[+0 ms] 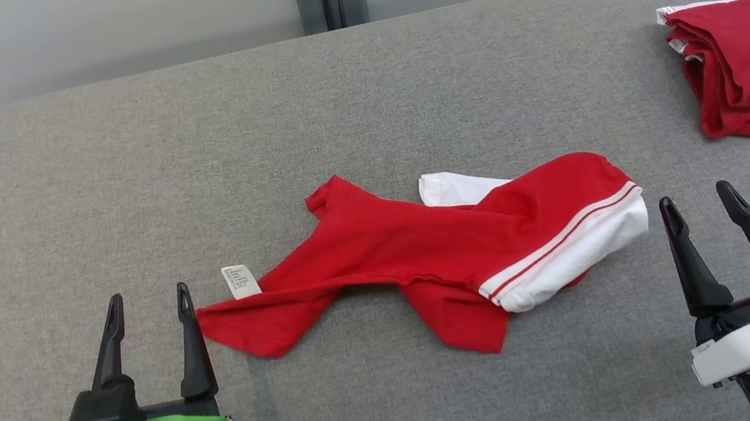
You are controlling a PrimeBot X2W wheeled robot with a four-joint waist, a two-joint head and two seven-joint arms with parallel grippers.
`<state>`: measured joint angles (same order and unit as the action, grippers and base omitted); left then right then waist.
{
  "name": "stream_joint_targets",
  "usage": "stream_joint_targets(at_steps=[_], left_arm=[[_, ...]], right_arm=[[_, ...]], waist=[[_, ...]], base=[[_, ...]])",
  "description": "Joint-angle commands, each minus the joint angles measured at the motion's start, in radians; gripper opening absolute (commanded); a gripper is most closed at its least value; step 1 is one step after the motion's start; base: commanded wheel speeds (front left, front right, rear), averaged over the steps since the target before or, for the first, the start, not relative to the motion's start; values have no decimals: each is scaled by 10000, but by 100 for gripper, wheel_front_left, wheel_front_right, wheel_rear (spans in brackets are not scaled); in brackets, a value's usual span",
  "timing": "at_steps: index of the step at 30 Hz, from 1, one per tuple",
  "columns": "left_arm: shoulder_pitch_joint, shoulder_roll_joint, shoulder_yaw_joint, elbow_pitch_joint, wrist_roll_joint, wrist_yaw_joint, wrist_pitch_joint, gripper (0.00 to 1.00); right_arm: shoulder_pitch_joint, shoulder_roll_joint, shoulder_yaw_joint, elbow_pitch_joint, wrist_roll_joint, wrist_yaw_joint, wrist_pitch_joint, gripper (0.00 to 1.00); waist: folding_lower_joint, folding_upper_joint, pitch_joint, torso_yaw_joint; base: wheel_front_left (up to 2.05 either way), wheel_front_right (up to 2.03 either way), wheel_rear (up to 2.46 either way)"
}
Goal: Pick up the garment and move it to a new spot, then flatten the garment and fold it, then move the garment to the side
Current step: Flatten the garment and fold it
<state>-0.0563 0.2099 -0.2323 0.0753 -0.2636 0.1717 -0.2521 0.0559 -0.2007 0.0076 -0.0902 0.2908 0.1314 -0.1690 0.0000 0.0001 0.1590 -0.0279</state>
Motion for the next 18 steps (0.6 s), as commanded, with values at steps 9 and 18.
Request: stream_joint_targets(at_steps=[9, 18], left_arm=[[-24, 150, -57, -40, -95, 52, 0, 100], [-188, 209, -261, -25, -122, -82, 220, 100]], right_arm=[[44, 2, 42, 32, 9, -15, 36, 100], [-63, -40, 18, 14, 55, -16, 26, 100]], waist=[[0, -1, 30, 4], [0, -1, 201, 20]], base=[[0, 0, 0], [0, 0, 0]])
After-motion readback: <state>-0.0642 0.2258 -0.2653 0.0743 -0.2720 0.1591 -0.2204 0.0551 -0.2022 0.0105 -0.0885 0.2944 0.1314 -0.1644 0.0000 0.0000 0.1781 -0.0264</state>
